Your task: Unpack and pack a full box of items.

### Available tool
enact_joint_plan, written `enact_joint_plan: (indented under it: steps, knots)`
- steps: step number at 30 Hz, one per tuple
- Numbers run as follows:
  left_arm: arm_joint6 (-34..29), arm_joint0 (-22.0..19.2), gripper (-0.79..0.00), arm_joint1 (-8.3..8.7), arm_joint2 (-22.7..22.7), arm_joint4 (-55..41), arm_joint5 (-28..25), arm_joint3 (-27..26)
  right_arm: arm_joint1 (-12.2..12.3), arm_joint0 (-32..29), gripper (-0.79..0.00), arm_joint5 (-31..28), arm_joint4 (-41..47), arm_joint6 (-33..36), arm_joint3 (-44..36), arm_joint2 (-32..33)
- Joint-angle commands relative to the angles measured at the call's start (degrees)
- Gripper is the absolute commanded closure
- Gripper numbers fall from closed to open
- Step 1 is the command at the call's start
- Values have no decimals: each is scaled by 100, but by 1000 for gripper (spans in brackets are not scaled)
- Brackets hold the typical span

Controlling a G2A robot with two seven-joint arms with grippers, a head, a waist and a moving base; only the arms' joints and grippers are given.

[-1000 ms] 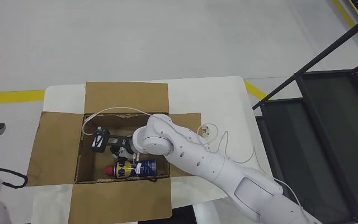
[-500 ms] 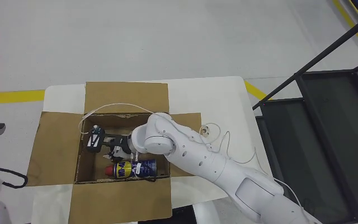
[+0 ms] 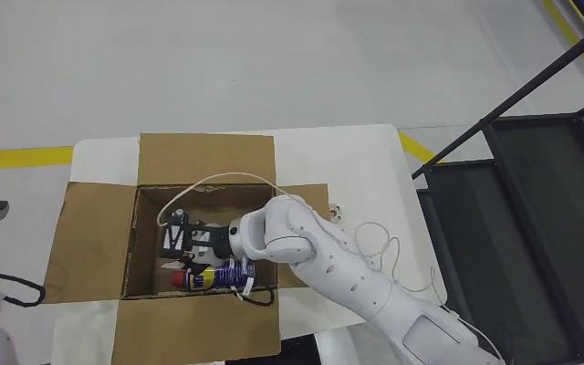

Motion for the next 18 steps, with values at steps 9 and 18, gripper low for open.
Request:
enact_joint_plan:
  steps: [9, 18]
  knots:
    - [0, 0, -785, 0, 0, 0, 0, 0, 377, -1250, -785, -896, -741, -1410, -965, 882]
    - [0, 0, -785, 0, 0, 0, 0, 0, 631, -2117, -785, -1171, -1575, -2330, -1636, 1572]
